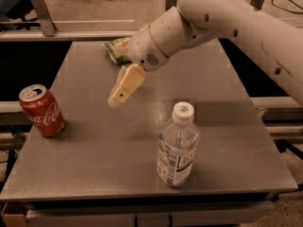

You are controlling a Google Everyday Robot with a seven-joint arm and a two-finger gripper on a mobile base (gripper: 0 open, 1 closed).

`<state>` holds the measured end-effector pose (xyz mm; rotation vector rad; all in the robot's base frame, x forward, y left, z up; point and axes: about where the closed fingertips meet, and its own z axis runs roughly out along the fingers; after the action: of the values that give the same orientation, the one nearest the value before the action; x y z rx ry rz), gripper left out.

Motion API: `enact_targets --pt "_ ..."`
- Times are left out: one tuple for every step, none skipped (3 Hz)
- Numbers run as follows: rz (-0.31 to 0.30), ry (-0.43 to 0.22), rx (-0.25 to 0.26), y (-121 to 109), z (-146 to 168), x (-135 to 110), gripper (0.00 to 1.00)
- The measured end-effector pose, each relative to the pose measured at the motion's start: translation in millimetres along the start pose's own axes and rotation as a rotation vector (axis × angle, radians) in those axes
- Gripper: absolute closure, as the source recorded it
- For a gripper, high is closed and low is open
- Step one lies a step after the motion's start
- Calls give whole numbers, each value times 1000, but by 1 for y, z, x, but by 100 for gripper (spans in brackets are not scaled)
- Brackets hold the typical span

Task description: Move coke can near green jalapeno chip bag

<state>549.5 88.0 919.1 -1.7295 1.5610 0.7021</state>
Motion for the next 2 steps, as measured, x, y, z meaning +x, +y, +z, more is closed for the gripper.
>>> enact_targets --pt "17 -53 -61 10 29 -11 0" --pt "18 -103 -94 23 58 -23 0"
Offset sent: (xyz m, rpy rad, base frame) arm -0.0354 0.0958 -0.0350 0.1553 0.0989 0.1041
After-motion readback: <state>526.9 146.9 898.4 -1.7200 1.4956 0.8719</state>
